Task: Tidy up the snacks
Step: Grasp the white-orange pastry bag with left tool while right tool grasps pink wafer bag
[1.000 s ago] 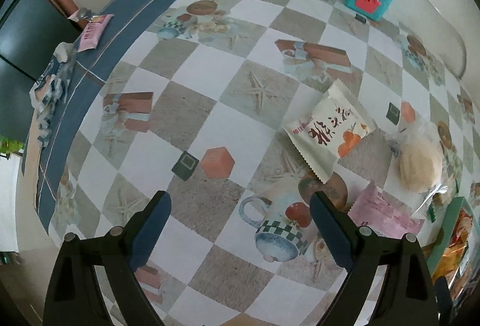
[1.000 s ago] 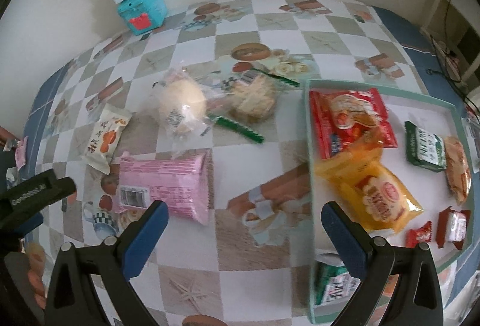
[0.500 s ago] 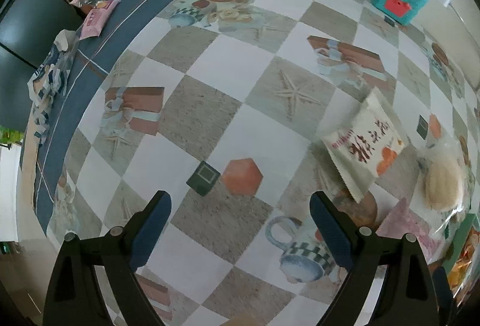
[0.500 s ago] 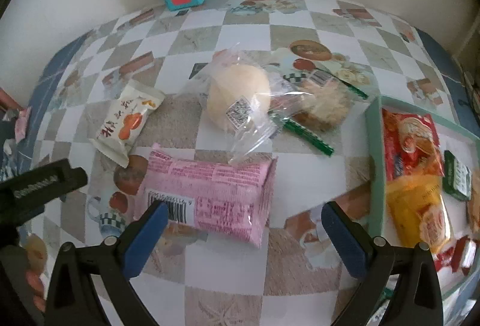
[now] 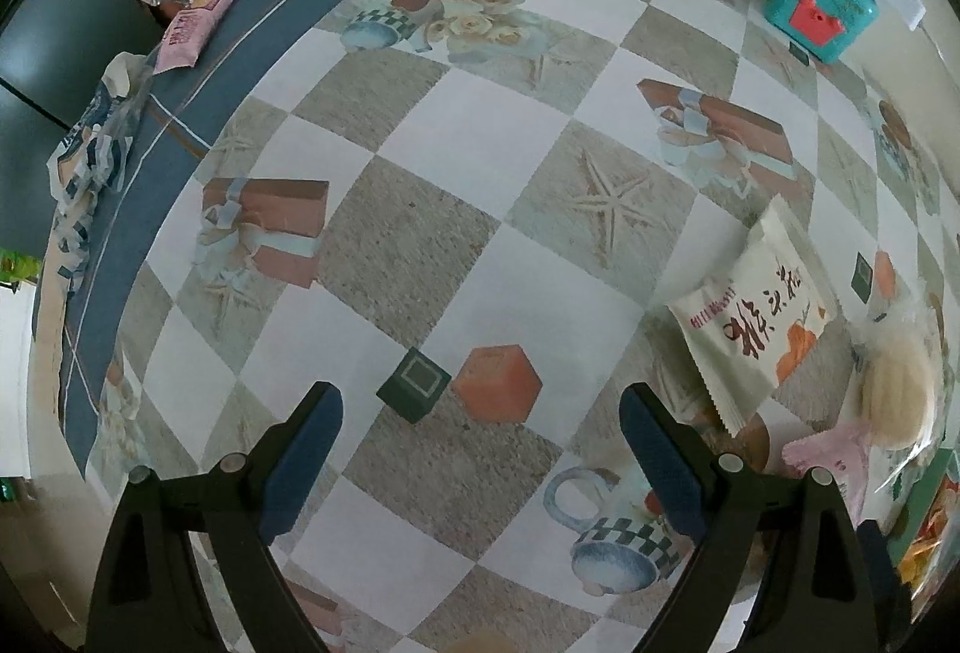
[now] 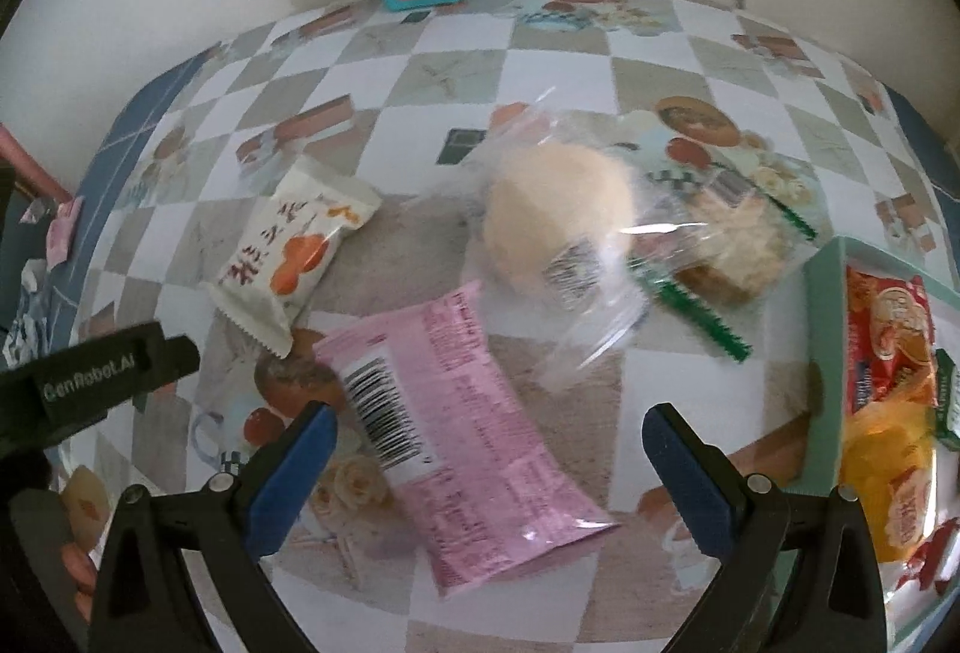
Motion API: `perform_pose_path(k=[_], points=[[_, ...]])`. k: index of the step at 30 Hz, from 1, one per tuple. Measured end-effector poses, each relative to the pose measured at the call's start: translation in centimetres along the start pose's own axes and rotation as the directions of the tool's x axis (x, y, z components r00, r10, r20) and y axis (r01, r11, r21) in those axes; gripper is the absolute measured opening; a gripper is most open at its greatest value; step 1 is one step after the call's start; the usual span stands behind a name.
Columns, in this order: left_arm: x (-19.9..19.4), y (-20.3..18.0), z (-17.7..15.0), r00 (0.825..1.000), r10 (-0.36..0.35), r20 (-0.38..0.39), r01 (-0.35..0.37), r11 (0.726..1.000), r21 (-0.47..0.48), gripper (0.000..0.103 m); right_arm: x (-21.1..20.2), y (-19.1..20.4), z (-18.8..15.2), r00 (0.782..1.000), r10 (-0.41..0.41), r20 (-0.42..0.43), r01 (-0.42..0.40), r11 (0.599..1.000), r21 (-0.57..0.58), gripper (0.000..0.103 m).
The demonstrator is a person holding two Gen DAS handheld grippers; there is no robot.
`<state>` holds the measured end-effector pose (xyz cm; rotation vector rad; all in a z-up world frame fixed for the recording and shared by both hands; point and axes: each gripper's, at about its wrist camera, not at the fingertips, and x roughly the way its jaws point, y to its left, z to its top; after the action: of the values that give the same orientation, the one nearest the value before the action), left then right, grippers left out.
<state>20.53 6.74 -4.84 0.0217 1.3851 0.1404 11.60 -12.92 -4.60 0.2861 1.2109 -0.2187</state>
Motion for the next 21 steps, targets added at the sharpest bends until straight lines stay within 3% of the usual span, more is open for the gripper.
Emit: perform_pose_path(k=[3, 4, 7, 21], points=[[-0.1, 0.6, 0.4, 1.000, -0.001, 0.004, 0.001, 1.000, -0.002, 0.094, 0.3, 0.1, -0.2, 1.000, -0.021, -0.006, 0.021, 1.000, -0.005, 0.099], [-0.2, 0.7, 0.5, 1.000, -0.001, 0.009, 0.001, 1.000, -0.002, 0.094, 0.3, 0.0, -0.3, 1.000, -0.026, -0.006, 0.026, 1.000, 0.004, 0.090], [-0.8, 0.5, 0.3, 1.000, -0.005, 0.022, 0.005, 1.000, 0.005, 0.094, -0.1, -0.8, -0.2, 1.000, -0.008, -0.005, 0.008, 0.999, 0.031, 0.081], [-1.4, -3.2, 2.1, 0.993, -0.105, 0.057, 0.097, 0.986, 0.138, 0.094, -0.8, -2.9, 0.1, 0.997, 0.075, -0.009, -0.074, 0.994, 0.080, 0.055]])
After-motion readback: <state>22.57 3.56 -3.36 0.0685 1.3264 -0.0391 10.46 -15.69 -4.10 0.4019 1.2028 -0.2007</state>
